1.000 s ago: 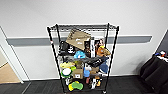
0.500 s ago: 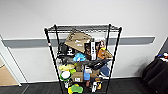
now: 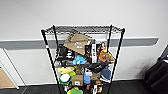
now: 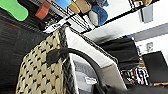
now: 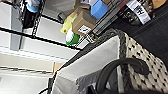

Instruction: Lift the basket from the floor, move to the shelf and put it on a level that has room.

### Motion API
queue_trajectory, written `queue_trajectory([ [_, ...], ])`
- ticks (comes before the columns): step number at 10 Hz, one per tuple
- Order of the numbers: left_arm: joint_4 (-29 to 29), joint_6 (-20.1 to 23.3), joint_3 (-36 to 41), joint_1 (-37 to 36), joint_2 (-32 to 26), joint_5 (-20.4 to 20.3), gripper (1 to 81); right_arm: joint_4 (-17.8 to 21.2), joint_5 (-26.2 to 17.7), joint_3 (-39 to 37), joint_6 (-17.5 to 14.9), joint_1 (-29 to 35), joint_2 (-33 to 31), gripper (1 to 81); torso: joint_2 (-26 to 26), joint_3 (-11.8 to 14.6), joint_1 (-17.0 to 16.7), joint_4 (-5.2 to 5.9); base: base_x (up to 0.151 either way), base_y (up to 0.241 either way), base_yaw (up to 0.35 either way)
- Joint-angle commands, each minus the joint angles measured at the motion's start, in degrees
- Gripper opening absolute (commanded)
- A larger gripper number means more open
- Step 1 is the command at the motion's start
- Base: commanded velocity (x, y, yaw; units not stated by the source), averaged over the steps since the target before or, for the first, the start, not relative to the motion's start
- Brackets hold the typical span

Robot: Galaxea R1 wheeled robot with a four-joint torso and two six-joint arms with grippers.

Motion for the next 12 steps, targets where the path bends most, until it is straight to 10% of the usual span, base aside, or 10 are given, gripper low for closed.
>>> queue_trajectory([
  [1,1.38,-0.19,3.76,-5.84,-1.78,-0.12,1.0,-2.36,-1.15,4.03,-0.15,5.79,-1.47,1.0,0.0,0.0,0.0,0.0,0.136,0.0,0.0],
  [12,1.38,-0.19,3.85,-5.84,-2.04,-0.04,1.0,-3.06,-1.15,4.21,0.11,6.05,-1.29,1.0,0.0,0.0,0.0,0.0,0.134,0.0,0.0],
])
